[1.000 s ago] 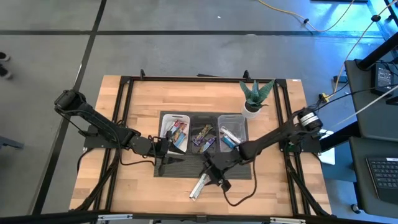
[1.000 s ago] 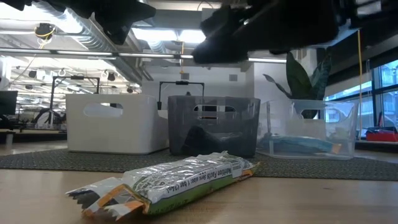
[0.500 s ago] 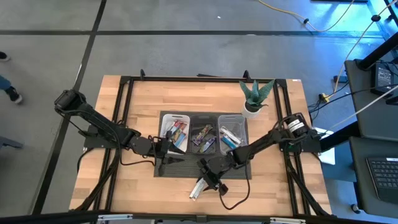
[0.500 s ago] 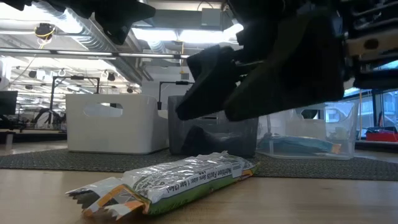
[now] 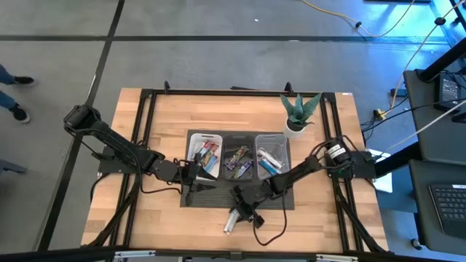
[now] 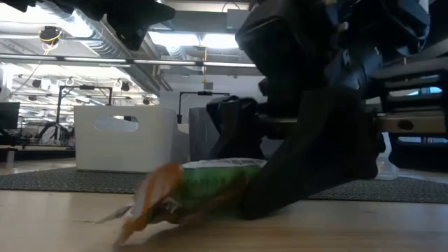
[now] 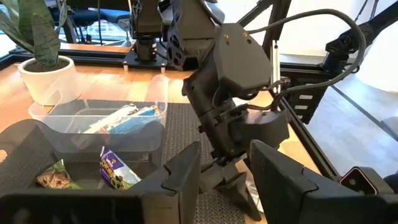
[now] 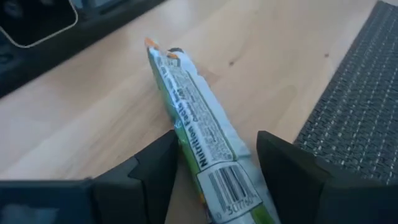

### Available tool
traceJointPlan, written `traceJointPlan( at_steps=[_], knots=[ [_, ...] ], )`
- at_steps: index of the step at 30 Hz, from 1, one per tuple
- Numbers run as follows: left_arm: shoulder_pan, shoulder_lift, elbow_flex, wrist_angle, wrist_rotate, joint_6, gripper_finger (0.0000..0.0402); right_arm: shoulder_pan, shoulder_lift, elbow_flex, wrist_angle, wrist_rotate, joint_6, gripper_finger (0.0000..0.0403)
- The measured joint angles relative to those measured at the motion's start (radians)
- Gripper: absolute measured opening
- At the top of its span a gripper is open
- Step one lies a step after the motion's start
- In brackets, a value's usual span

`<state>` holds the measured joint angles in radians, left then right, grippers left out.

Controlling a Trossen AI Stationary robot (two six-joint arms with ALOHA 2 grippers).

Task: Pick and place Granola Bars by type
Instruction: Put the yellow granola bar into the transparent bin

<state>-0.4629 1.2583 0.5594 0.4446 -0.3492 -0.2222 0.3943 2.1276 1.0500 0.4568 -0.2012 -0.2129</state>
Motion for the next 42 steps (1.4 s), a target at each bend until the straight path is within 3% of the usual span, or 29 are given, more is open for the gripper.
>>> traceJointPlan(
  at_steps=[9, 21, 32, 42],
  knots=[
    [0.000, 0.000, 0.000, 0.000, -0.001, 0.000, 0.0132, -0.005, 0.004, 0.000, 0.007, -0.003, 0.133, 0.0221],
    [0.000, 0.000, 0.000, 0.000, -0.002, 0.000, 0.0131, -0.005, 0.004, 0.000, 0.011, -0.002, 0.158, 0.0219],
    [0.000, 0.000, 0.000, 0.000, -0.002, 0.001, 0.0130, -0.005, 0.004, 0.000, 0.009, 0.004, 0.157, 0.0140],
    [0.000, 0.000, 0.000, 0.000, -0.002, 0.000, 0.0130, -0.005, 0.004, -0.001, 0.008, 0.003, 0.156, 0.0147]
  ],
)
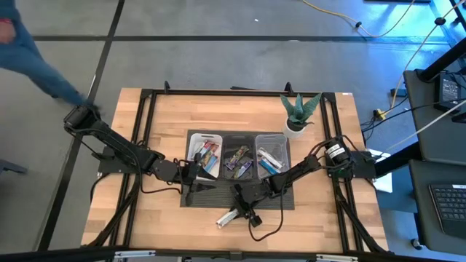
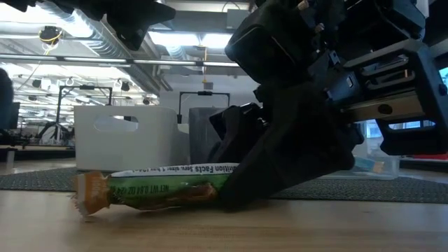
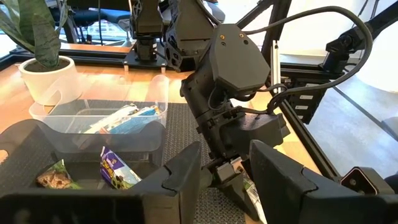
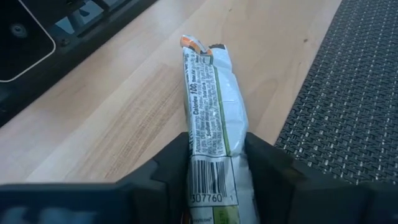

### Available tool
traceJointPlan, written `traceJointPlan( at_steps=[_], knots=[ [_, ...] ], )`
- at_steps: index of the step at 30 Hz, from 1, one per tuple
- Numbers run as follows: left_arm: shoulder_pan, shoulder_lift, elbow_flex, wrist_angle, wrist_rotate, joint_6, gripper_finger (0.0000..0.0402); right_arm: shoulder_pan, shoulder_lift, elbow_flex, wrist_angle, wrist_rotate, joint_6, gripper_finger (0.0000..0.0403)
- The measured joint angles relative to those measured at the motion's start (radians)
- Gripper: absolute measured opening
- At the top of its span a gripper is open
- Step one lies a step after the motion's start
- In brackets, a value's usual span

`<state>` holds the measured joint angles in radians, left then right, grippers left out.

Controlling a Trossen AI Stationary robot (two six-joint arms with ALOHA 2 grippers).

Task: Pick and place Granola Bars by type
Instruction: Put the yellow granola bar into the transparent bin

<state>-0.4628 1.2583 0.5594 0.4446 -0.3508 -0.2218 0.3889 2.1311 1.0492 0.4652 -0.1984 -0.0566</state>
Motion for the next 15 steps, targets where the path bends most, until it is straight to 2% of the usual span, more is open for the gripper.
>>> traceJointPlan(
  at_steps=[5, 15],
  knots=[
    [0.000, 0.000, 0.000, 0.000, 0.000, 0.000, 0.0132, 0.000, 0.000, 0.000, 0.000, -0.001, 0.000, 0.0131],
    [0.000, 0.000, 0.000, 0.000, 0.000, 0.000, 0.0132, 0.001, -0.017, -0.003, 0.008, -0.011, 0.029, 0.0130]
  ],
)
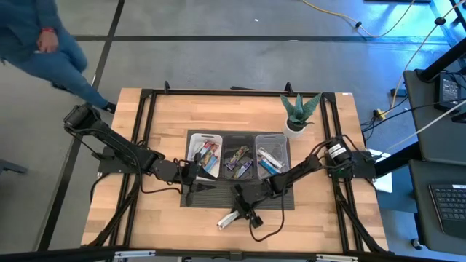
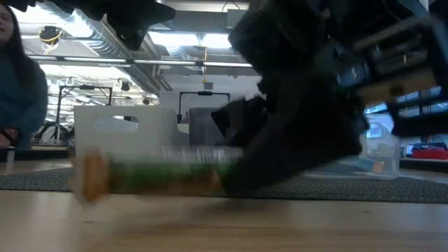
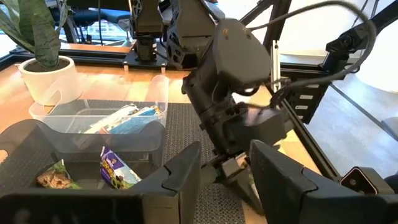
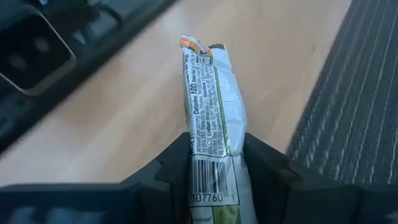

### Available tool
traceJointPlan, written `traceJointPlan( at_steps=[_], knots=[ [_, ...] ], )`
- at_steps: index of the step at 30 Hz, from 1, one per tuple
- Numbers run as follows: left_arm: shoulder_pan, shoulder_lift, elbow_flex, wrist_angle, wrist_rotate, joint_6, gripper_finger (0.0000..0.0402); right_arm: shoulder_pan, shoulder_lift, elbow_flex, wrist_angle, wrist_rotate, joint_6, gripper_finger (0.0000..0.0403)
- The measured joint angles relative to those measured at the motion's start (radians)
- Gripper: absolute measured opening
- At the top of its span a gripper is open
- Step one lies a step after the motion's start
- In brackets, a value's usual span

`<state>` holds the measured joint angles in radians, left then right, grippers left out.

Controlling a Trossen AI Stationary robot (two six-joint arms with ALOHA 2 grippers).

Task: Pick and place Granola Bars by type
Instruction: Put the yellow granola bar into the transparent bin

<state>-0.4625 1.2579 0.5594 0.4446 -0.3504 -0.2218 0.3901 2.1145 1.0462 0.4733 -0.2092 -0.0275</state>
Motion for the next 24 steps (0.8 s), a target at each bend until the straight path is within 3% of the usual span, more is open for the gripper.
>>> traceJointPlan(
  at_steps=[7, 13, 17, 24],
  knots=[
    [0.000, 0.000, 0.000, 0.000, 0.000, 0.000, 0.0130, 0.005, -0.094, 0.000, -0.044, 0.002, 0.029, 0.0127],
    [0.000, 0.000, 0.000, 0.000, 0.000, 0.000, 0.0131, 0.007, -0.270, 0.002, -0.307, 0.060, 0.107, 0.0127],
    [0.000, 0.000, 0.000, 0.000, 0.000, 0.000, 0.0130, 0.006, -0.400, 0.002, -0.560, 0.238, 0.185, 0.0127],
    [0.000, 0.000, 0.000, 0.000, 0.001, 0.000, 0.0130, 0.015, -0.587, 0.002, -0.991, 0.640, 0.469, 0.0127]
  ],
)
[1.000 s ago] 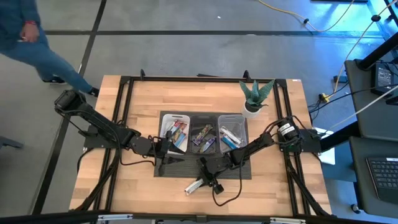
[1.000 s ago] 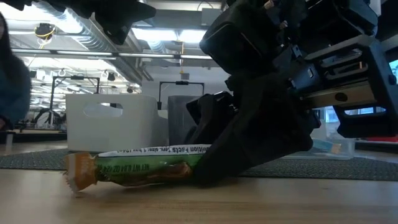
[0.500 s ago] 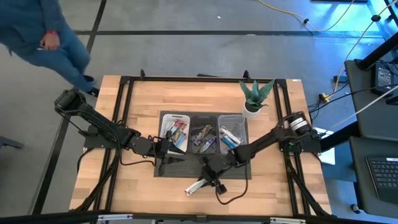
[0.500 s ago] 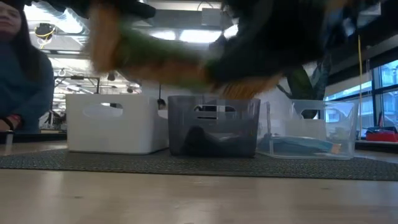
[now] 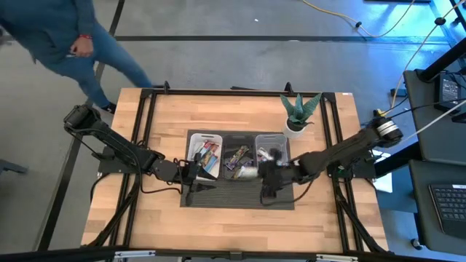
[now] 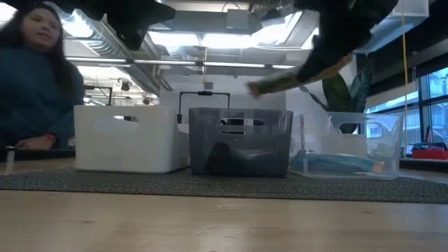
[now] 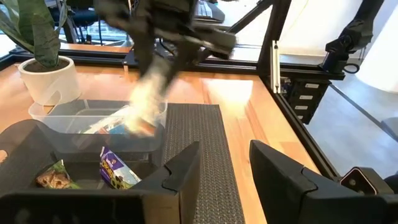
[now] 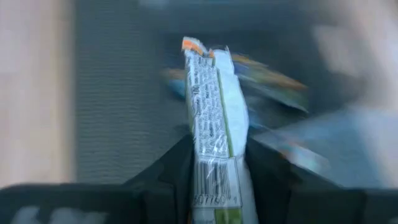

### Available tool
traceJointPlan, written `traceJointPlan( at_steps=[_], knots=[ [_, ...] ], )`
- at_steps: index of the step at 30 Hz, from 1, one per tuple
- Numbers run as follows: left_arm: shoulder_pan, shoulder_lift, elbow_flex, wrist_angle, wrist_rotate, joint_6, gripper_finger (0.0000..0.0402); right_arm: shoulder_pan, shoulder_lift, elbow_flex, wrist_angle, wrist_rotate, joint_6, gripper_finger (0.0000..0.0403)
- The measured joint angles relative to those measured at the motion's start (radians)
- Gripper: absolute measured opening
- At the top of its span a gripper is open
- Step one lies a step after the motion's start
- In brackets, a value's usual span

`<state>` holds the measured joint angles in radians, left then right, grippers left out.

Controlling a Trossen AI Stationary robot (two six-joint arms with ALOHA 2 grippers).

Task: Pick and place Granola Bars by type
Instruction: Put the yellow granola bar into the transparent bin

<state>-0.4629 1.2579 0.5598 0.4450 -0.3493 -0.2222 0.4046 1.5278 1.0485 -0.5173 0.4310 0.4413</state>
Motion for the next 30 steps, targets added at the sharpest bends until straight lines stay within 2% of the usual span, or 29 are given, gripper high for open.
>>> traceJointPlan(
  at_steps=[3, 6, 12, 17, 23, 30],
  knots=[
    [0.000, 0.000, 0.000, 0.000, 0.000, 0.000, 0.0130, 0.000, -0.033, 0.000, -0.166, 0.136, 0.155, 0.0127],
    [0.000, 0.000, 0.000, 0.000, 0.000, 0.000, 0.0132, -0.007, -0.035, -0.021, -0.234, 0.198, 0.245, 0.0127],
    [0.000, 0.000, 0.000, 0.000, 0.000, 0.000, 0.0130, -0.051, -0.034, -0.155, -0.089, 0.205, 0.286, 0.0127],
    [0.000, 0.000, 0.000, 0.000, 0.000, 0.000, 0.0132, -0.094, -0.033, -0.227, -0.080, 0.217, 0.388, 0.0128],
    [0.000, 0.000, 0.000, 0.000, 0.000, 0.000, 0.0130, -0.120, -0.033, -0.287, -0.016, 0.212, 0.440, 0.0128],
    [0.000, 0.000, 0.000, 0.000, -0.001, 0.000, 0.0130, -0.127, -0.033, -0.290, -0.004, 0.193, 0.444, 0.0128]
  ],
)
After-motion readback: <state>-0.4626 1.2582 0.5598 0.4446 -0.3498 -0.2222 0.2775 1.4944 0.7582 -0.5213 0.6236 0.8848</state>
